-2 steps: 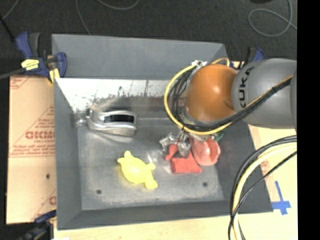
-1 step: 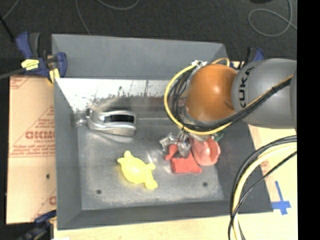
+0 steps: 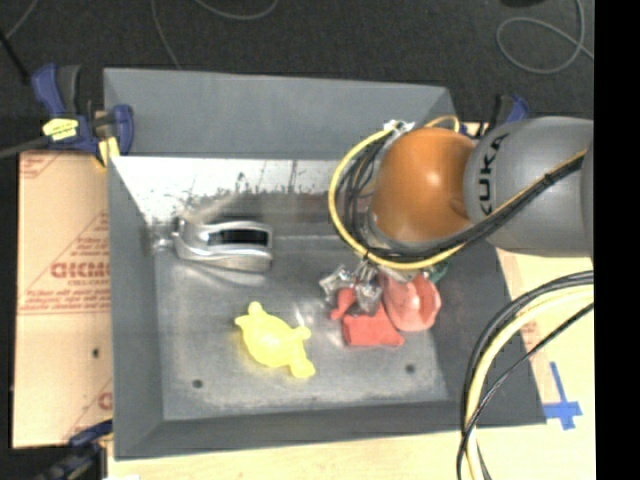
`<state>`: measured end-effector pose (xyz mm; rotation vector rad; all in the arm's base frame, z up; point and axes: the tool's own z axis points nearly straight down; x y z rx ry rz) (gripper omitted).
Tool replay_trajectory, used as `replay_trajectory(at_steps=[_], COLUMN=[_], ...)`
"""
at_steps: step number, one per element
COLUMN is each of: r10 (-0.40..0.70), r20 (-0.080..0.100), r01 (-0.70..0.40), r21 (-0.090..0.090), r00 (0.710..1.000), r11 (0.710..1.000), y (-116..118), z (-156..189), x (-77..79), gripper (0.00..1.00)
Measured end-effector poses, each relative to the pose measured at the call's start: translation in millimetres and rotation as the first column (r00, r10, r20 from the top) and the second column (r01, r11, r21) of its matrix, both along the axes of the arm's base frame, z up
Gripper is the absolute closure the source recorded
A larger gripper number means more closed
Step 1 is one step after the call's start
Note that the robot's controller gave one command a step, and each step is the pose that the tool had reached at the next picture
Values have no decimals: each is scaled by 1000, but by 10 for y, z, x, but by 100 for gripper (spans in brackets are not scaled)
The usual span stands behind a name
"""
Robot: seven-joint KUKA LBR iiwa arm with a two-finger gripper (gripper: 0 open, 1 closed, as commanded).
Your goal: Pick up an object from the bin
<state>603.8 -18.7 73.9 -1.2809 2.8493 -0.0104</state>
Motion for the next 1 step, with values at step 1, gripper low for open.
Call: replay_trajectory(at_steps=[1], r10=[-1], r20=[-4], r01=[1], r21=[1], r00=[1000], r11=[1000], y=[2], z=[66], x=[-14], gripper=[100])
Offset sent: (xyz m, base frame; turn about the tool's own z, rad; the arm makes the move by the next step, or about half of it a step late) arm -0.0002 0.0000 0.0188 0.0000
